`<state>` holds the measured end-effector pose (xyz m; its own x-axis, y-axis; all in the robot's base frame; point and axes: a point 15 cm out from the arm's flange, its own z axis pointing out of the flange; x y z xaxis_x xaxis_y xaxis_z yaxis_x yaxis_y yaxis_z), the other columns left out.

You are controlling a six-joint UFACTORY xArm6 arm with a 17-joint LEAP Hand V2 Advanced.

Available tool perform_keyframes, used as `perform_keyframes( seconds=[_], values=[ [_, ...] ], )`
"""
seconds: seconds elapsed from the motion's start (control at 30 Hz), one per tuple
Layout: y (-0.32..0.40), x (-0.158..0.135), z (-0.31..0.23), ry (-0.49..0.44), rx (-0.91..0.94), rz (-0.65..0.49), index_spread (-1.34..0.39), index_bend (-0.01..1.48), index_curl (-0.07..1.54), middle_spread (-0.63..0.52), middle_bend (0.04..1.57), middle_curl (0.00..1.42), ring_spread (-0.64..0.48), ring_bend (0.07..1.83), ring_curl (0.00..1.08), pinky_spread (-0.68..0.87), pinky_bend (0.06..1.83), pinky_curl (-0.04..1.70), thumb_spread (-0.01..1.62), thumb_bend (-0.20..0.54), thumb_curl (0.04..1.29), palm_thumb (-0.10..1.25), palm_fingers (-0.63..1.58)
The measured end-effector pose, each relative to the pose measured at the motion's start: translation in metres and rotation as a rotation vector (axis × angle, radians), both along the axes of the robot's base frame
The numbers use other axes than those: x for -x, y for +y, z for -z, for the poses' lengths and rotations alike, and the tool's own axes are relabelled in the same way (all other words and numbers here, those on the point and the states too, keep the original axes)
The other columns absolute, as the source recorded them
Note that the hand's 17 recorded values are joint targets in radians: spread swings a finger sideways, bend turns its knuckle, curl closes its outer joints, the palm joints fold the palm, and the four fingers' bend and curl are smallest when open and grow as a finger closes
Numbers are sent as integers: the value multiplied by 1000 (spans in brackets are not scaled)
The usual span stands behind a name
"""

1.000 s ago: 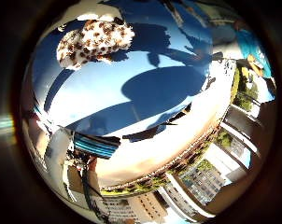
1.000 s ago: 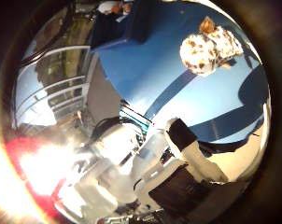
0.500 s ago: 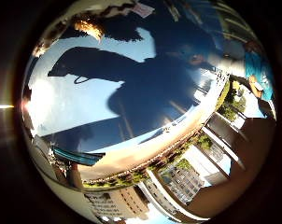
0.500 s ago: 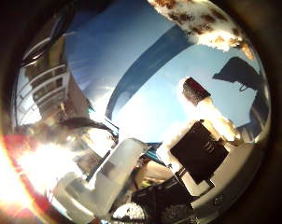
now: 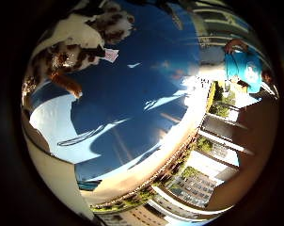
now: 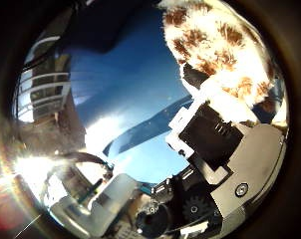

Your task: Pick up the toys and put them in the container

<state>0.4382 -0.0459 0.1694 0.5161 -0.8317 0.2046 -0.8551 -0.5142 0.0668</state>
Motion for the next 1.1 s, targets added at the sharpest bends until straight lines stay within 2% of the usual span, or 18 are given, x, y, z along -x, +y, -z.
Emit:
perform_keyframes(
  seconds=[0.1,0.17,0.33,0.5,0.7,0.8,1.0,1.1],
  values=[
    [-1,-13,-12,-67,-65,50,-722,685,114,-357,1010,1014,-110,1333,839,205,1455,582,924,-11,598,1005,971],
    [-1,-14,-21,-68,-71,52,-779,783,127,-366,1045,1074,-124,1352,865,181,1528,645,933,-11,625,1021,950],
    [10,-8,-65,-40,-135,95,-850,928,150,-374,1094,1155,-140,1395,896,156,1586,709,971,-9,670,1033,905],
    [35,1,-135,6,-244,105,-887,1052,179,-375,1125,1218,-149,1440,917,137,1616,754,1006,-12,711,1023,856],
    [79,4,-245,-34,-343,37,-896,1140,208,-372,1160,1263,-153,1481,929,125,1642,791,1029,-14,748,1015,808],
    [119,8,-280,-58,-386,-20,-894,1169,222,-369,1175,1277,-154,1497,932,122,1651,805,1034,-15,762,1006,789],
    [207,16,-295,-44,-417,-111,-879,1218,257,-361,1204,1298,-154,1531,933,115,1675,829,1045,-14,789,998,753],
    [247,13,-280,-1,-416,-133,-871,1231,274,-357,1218,1299,-153,1543,931,113,1682,836,1051,-14,799,994,741]
  ],
)
